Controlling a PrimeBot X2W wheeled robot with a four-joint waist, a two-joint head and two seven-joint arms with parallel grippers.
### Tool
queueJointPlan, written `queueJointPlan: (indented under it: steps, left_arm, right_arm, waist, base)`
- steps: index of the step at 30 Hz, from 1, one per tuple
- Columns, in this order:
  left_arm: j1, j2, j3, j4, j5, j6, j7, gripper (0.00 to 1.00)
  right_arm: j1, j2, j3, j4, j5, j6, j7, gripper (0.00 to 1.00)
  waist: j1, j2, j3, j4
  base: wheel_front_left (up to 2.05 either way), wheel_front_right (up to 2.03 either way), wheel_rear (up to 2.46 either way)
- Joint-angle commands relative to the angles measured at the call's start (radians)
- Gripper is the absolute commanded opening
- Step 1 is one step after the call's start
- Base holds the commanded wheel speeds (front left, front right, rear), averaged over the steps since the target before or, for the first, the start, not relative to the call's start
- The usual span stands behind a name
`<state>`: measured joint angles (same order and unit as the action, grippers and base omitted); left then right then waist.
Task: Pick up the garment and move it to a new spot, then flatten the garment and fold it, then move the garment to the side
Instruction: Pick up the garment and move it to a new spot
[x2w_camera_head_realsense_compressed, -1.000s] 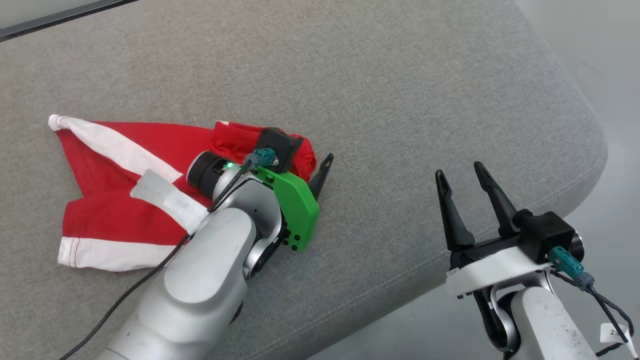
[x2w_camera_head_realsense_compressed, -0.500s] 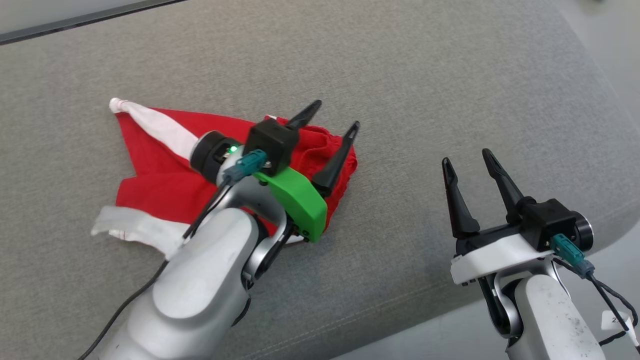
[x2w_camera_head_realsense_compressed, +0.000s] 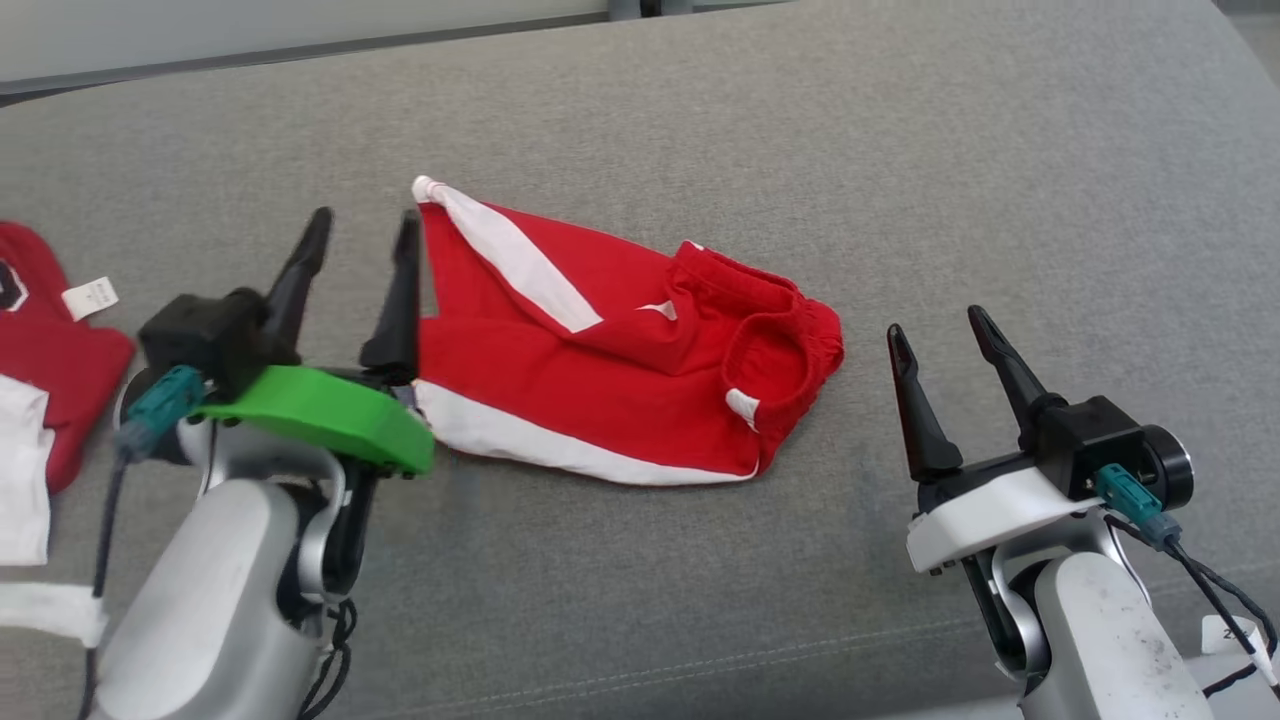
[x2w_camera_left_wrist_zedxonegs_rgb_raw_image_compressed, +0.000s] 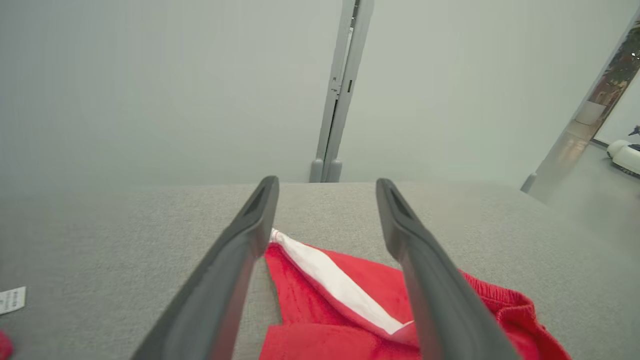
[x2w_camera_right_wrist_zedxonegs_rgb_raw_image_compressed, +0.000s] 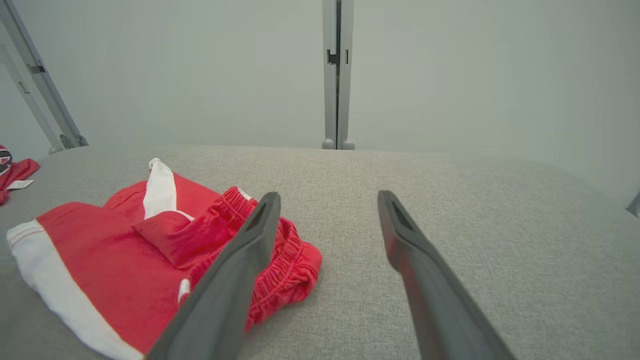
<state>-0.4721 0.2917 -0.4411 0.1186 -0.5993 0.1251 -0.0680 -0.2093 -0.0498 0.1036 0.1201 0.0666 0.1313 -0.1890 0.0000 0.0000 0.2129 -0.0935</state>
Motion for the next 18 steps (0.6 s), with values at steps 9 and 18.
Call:
queueJointPlan:
  steps: [9,18]
  left_arm:
    - [0.164,0.097,0.129,-0.017,-0.033,0.055,-0.102,1.0]
    - [0.353,0.155,0.141,-0.074,0.004,0.114,-0.133,1.0]
  right_arm:
    - [0.038,-0.002,-0.008,0.012,0.007,-0.001,0.017,1.0]
    - [0.108,-0.002,-0.002,-0.001,0.031,-0.001,0.031,1.0]
  waist:
    - [0.0,0.0,-0.088,0.125]
    - [0.0,0.0,-0.181,0.132]
  base:
    - [0.0,0.0,0.0]
    - [0.0,0.0,0.0]
